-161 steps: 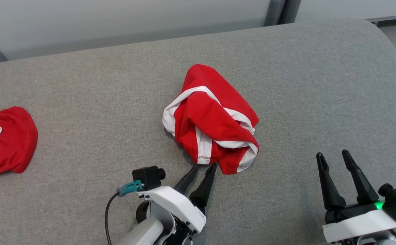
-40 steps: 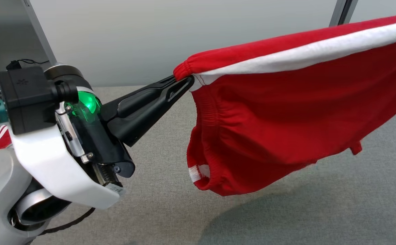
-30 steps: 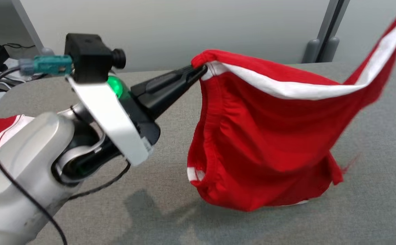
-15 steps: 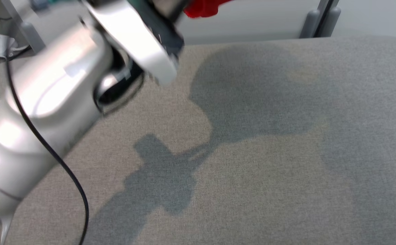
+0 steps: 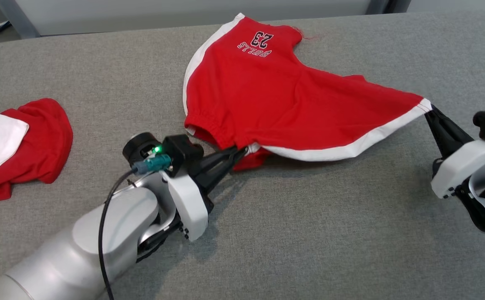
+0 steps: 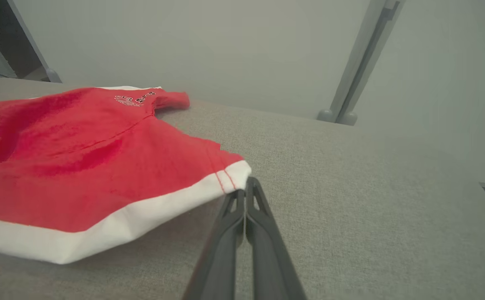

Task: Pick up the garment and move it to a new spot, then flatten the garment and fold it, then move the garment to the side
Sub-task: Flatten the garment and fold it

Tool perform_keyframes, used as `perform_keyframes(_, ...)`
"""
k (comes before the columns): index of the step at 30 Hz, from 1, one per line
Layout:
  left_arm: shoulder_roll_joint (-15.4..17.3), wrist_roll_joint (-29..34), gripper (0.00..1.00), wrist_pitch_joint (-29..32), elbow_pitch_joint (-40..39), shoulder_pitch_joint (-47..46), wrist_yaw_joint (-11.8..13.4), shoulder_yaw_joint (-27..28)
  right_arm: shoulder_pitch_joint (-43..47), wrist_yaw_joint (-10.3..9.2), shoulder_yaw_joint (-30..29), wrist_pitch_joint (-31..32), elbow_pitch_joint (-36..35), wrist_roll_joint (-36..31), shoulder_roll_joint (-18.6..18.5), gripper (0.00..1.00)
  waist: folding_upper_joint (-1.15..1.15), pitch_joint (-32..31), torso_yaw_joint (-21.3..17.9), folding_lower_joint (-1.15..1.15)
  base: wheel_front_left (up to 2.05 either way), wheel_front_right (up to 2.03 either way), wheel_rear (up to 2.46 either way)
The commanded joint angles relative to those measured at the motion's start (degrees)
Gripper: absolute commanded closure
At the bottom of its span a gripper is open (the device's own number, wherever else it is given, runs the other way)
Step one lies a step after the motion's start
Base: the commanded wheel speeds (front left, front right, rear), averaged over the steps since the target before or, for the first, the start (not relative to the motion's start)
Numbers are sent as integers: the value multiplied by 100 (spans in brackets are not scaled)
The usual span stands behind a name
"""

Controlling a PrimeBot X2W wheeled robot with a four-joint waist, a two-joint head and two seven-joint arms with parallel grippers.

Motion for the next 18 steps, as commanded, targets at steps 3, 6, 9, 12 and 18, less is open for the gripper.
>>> perform_keyframes(3,200,458,100,-33,-18,134,-3,189,577,18,-329,-34,-307,-4,-283,100,0,-73,53,0,0,0,0)
perform_keyframes(6,263,825,100,-33,-21,447,-3,218,1135,18,-735,-34,-580,-103,-368,100,0,-192,101,0,0,0,0)
perform_keyframes(9,337,989,100,-33,-132,814,-3,300,1721,18,-1077,-34,-813,-209,-415,100,0,-303,136,0,0,0,0)
perform_keyframes(12,438,1180,100,-33,-290,1150,-3,494,2267,18,-1315,-34,-1055,-289,-417,100,0,-398,175,0,0,0,0)
perform_keyframes(18,600,1627,100,-33,-716,1785,136,802,3156,18,-1777,49,-1566,-398,-316,100,0,-514,214,0,0,0,0)
